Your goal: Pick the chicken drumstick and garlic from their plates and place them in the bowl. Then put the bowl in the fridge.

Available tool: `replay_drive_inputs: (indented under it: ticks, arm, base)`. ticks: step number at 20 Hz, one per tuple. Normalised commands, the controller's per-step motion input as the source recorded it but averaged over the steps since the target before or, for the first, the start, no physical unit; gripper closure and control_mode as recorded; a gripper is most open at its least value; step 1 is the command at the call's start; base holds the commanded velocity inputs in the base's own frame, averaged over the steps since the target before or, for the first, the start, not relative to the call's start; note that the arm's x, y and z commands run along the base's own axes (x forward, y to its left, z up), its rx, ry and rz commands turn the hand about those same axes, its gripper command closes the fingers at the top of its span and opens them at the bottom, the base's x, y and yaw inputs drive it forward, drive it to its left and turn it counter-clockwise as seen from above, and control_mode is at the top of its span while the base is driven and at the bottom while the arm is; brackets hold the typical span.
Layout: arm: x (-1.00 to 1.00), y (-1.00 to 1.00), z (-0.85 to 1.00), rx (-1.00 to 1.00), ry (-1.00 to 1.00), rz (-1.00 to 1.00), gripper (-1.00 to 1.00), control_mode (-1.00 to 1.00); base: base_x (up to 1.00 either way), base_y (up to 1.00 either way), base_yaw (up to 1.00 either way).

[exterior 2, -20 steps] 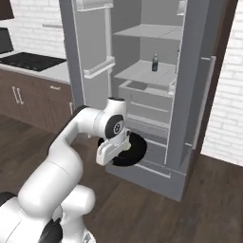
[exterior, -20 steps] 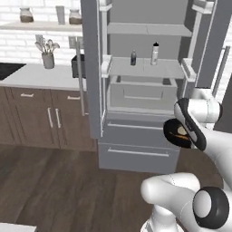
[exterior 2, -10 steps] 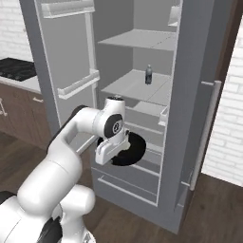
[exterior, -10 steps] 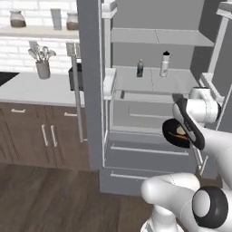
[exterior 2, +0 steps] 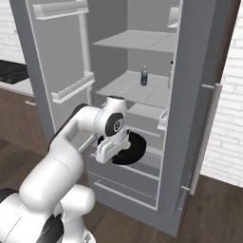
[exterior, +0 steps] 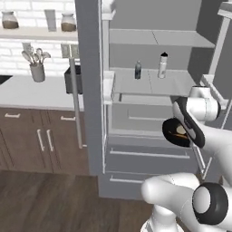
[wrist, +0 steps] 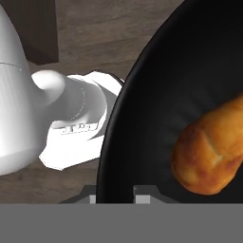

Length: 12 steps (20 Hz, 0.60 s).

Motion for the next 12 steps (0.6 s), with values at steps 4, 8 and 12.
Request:
replay_drive_inputs:
  ticks: [4, 8, 12]
  arm:
    - [0.00, 0.00, 0.00, 0.00, 0.00, 0.00, 1.00, 1.00]
    - [0.00, 0.00, 0.00, 0.00, 0.00, 0.00, 1.00, 1.00]
    - [0.00, 0.00, 0.00, 0.00, 0.00, 0.00, 1.00, 1.00]
  base:
    - [0.80, 0.33, -0.26]
    - [0.62, 0.01, -0.19]
    - [0.41, -0.03, -0.09]
